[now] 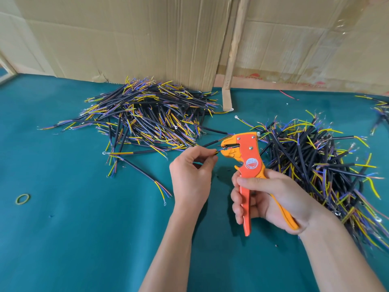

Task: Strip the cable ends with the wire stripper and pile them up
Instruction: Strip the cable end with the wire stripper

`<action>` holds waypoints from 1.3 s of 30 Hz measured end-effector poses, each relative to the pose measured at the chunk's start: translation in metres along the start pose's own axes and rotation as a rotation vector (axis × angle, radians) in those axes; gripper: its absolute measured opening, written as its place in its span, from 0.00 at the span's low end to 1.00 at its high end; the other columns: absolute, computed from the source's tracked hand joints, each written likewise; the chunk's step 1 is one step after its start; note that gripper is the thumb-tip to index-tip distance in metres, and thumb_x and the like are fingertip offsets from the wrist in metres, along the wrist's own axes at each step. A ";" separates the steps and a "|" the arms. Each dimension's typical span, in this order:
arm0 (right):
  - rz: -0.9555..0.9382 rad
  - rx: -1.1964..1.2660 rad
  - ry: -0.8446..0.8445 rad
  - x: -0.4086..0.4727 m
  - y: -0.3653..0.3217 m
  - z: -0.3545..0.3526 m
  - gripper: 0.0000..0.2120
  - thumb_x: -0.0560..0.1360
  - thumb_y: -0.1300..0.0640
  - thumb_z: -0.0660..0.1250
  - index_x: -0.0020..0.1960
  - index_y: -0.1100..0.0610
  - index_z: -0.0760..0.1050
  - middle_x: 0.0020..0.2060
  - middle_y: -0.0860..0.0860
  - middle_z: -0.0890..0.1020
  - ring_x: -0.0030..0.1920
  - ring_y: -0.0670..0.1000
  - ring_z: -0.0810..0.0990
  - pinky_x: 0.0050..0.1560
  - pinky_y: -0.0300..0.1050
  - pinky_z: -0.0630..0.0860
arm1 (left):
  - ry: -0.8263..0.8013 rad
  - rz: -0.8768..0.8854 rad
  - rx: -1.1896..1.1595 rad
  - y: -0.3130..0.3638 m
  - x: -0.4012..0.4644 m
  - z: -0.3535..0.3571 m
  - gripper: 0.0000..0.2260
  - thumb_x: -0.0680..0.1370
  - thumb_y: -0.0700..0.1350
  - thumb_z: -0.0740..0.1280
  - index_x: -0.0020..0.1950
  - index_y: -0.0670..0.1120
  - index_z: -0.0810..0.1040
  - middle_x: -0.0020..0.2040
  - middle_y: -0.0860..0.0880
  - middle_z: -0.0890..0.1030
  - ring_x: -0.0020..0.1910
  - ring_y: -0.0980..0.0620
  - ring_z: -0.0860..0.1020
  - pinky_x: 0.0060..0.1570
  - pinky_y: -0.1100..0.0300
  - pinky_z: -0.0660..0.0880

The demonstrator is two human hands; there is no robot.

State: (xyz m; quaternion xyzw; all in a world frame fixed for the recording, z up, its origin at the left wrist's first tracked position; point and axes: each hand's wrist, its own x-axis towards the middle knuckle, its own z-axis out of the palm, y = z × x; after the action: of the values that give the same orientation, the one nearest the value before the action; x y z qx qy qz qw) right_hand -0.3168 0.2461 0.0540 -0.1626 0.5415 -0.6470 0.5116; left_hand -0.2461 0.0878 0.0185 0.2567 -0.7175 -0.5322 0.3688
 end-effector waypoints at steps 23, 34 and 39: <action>-0.058 -0.048 0.188 0.009 0.008 0.007 0.18 0.72 0.48 0.76 0.35 0.56 0.70 0.25 0.54 0.64 0.19 0.51 0.62 0.23 0.39 0.64 | 0.054 0.067 0.037 0.000 -0.002 0.001 0.09 0.72 0.34 0.76 0.42 0.50 0.86 0.38 0.55 0.83 0.38 0.57 0.79 0.42 0.69 0.72; -0.098 0.096 0.071 0.010 0.008 0.011 0.11 0.71 0.56 0.76 0.41 0.57 0.74 0.30 0.58 0.70 0.25 0.55 0.69 0.28 0.48 0.71 | 0.100 0.003 -0.053 0.002 -0.001 0.000 0.06 0.74 0.34 0.75 0.43 0.45 0.86 0.37 0.53 0.83 0.35 0.59 0.78 0.41 0.69 0.72; -0.086 0.063 0.002 0.002 0.002 -0.003 0.24 0.62 0.56 0.84 0.52 0.62 0.78 0.43 0.68 0.80 0.39 0.64 0.80 0.42 0.59 0.81 | 0.110 -0.035 -0.075 0.002 0.000 -0.001 0.07 0.75 0.36 0.75 0.43 0.47 0.85 0.36 0.54 0.84 0.35 0.60 0.78 0.39 0.69 0.72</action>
State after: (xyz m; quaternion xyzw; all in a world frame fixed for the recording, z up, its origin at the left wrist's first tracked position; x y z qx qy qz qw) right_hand -0.3187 0.2463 0.0508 -0.1688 0.5138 -0.6853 0.4877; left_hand -0.2455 0.0877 0.0201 0.2842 -0.6710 -0.5502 0.4077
